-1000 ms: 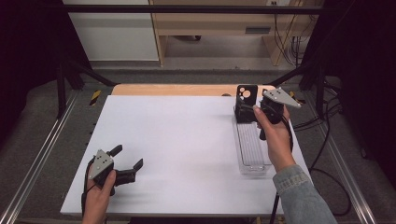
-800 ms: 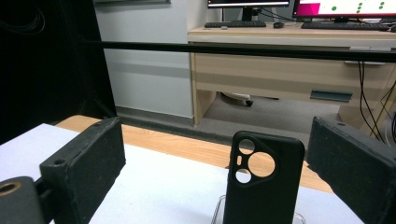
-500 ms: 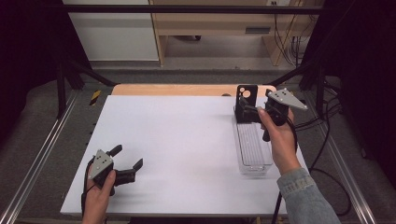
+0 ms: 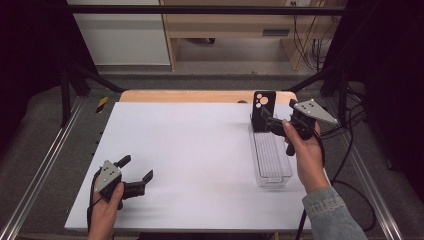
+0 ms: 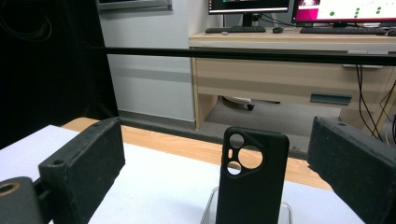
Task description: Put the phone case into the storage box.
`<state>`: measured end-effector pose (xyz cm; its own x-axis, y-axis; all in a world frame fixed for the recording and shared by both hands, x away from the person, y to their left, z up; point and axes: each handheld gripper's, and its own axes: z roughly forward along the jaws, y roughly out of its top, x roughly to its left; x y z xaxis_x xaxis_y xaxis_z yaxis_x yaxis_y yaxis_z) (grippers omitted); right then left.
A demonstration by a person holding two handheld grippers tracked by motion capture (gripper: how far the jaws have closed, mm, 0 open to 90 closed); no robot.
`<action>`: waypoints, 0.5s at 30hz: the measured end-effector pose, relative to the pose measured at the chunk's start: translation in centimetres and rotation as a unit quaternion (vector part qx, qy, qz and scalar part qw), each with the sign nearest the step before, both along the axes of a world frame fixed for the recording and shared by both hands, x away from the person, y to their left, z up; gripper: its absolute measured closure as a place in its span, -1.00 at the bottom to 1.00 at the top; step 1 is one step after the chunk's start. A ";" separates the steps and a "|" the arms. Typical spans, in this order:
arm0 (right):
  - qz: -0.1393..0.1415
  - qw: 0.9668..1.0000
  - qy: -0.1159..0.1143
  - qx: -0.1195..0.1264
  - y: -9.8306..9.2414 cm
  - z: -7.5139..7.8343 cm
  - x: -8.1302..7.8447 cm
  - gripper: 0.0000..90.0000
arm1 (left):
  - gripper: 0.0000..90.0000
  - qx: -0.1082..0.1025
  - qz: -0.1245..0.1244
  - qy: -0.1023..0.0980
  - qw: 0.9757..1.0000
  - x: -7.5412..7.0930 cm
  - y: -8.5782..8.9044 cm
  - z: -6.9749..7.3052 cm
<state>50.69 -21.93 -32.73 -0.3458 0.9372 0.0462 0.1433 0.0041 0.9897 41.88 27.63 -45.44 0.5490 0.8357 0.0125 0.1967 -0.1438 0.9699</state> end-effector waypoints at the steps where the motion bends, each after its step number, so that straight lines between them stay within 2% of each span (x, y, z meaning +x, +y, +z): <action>1: 0.000 1.000 -0.001 -0.001 -0.1 0.0 -0.1 -0.90 | -0.92 0.000 0.000 0.000 1.000 0.0 0.0 0.0; 15: 0.002 1.000 -0.009 -0.004 -1.3 0.0 -1.8 -0.91 | -0.92 -0.003 0.003 -0.001 1.000 0.0 0.3 0.1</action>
